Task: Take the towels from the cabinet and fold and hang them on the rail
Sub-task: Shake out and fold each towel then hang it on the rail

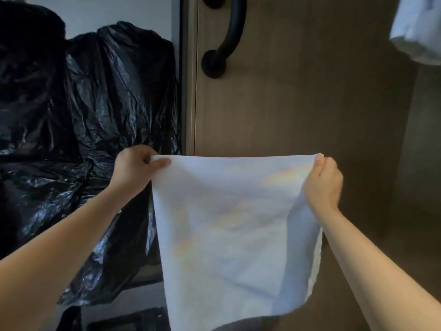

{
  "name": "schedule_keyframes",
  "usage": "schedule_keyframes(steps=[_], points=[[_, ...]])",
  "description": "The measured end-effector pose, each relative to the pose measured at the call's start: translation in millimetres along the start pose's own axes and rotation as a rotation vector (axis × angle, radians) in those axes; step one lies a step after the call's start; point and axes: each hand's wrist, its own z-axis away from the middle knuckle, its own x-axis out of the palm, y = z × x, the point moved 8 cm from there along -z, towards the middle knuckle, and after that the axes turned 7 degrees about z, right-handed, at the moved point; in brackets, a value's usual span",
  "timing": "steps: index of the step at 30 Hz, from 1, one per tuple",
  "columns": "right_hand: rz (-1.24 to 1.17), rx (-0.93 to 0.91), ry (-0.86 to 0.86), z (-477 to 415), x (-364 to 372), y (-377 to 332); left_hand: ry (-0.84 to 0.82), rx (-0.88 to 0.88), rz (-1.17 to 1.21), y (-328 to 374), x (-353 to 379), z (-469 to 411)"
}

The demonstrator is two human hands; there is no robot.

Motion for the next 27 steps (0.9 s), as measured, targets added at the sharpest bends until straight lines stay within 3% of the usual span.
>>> schedule_keyframes(steps=[10,22,27], points=[[0.001,0.038,-0.014,1,1,7,0.026,-0.022,0.093,2,0,11],[-0.053,-0.03,-0.09,16,-6,13,-0.013,-0.188,0.232,-18,18,37],[-0.114,0.012,-0.188,31,-16,34,-0.094,-0.304,0.464,-32,24,53]])
